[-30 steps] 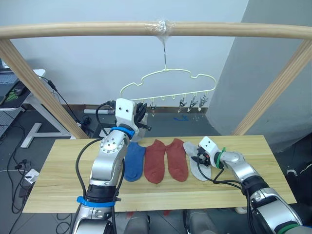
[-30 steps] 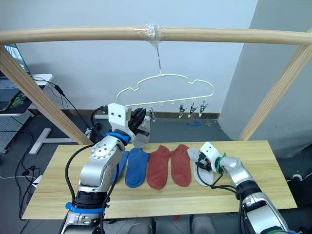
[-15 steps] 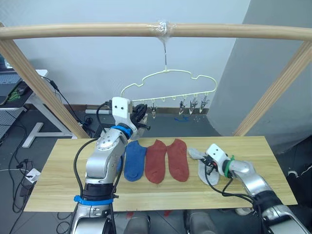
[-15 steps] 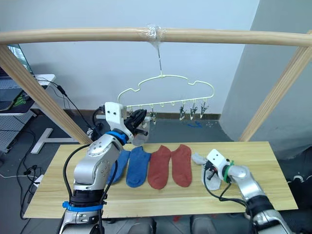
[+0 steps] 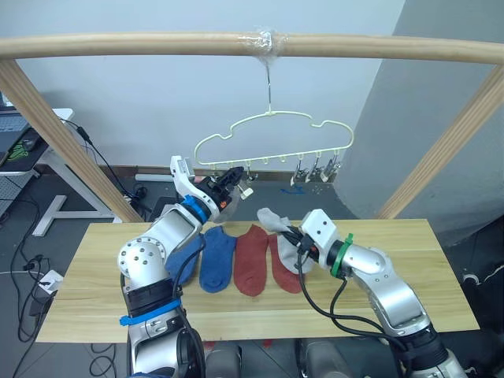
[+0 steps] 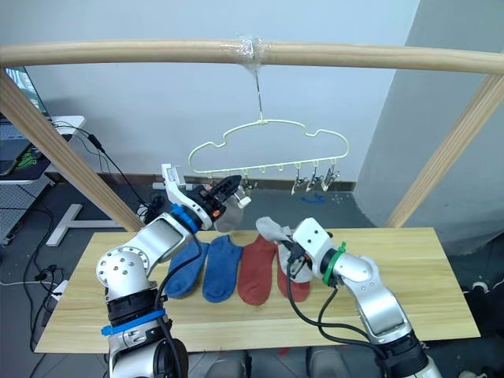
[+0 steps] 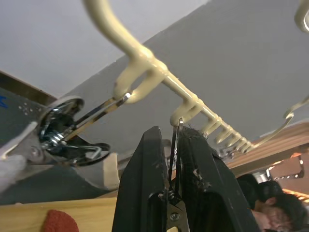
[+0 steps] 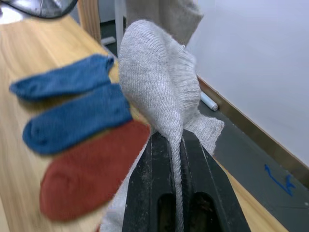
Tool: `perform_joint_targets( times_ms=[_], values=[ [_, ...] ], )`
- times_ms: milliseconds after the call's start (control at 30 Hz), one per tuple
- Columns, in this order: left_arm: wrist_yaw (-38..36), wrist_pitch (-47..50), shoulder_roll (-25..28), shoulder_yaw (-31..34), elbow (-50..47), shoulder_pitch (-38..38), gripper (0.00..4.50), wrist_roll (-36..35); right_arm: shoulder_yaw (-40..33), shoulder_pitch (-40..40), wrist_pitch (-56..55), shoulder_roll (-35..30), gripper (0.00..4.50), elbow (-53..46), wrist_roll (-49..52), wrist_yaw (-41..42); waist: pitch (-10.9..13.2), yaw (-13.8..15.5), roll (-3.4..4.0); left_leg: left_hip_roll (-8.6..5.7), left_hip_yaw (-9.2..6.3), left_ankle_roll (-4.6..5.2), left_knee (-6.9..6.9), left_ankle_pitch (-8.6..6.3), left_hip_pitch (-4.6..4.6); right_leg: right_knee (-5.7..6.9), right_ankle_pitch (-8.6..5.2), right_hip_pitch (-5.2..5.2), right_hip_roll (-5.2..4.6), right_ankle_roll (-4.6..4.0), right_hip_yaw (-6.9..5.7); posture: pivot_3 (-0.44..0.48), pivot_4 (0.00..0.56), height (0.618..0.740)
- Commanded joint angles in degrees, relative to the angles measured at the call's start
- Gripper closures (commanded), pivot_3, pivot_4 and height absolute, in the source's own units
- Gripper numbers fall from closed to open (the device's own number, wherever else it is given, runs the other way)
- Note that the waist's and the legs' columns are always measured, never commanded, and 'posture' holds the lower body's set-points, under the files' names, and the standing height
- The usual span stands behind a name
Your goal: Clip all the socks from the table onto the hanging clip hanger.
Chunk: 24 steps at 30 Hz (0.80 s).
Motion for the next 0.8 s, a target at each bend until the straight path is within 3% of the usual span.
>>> perform_joint_targets(
  times_ms=[33,800],
  values=[
    [1.09,-0.09,1.35,-0.52,-0.79,0.06,4.39,-1.87,0.80,-1.75,1.93,0.93,4.48,-3.62,-0.52,-2.13,0.00,0.05,0.00,0.00,0.00,-0.03,-0.01,0.00,-0.01,-0.03,0.00,0.00,0.00,-0.01,-0.01,0.063,0.187,0.740],
    [1.86,-3.51,3.81,-4.31,-2.45,3.83,4.39,-5.35,4.54,-5.21,3.30,0.09,4.48,-8.71,-0.96,-3.30,0.00,-0.07,0.00,0.01,0.07,-0.02,-0.14,-0.02,-0.16,-0.05,-0.01,-0.27,0.00,-0.02,0.05,0.072,0.182,0.740]
  ],
)
